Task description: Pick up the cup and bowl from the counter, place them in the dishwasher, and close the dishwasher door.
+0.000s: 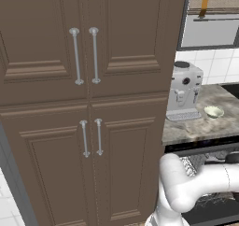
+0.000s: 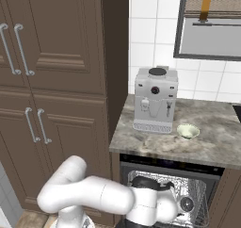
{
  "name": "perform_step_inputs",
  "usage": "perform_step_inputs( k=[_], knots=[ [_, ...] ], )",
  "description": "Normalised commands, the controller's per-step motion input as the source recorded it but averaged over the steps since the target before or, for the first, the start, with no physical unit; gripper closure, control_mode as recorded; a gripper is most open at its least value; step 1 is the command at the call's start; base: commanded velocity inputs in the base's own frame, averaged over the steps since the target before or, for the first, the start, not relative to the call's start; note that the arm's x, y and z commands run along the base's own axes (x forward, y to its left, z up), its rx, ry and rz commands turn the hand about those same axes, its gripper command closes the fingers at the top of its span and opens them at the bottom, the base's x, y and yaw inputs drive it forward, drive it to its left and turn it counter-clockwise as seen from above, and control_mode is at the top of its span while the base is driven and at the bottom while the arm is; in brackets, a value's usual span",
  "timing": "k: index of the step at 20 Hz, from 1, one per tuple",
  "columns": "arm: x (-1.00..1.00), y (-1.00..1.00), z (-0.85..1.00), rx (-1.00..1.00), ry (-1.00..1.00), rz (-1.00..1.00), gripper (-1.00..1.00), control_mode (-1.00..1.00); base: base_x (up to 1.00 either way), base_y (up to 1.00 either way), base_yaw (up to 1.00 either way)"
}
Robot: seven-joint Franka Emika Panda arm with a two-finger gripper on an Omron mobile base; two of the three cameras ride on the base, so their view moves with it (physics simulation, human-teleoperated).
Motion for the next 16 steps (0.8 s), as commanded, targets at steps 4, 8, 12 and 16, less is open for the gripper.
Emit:
perform_step_inputs(
  k=[4, 8, 12, 16],
  knots=[
    [0.14, -0.12, -0.57, 0.01, 0.03, 0.0, -1.0, -1.0, 0.0, 0.0, 0.0],
    [-0.05, -0.2, -0.18, 0.01, 0.0, 0.0, -1.0, -1.0, 0.0, 0.0, 0.0],
    [-0.63, -0.26, 0.02, 0.0, -0.08, 0.0, -1.0, -1.0, 0.0, 0.0, 0.0],
    [-0.68, -0.26, 0.05, 0.0, -0.1, 0.0, -1.0, -1.0, 0.0, 0.0, 0.0]
  ],
)
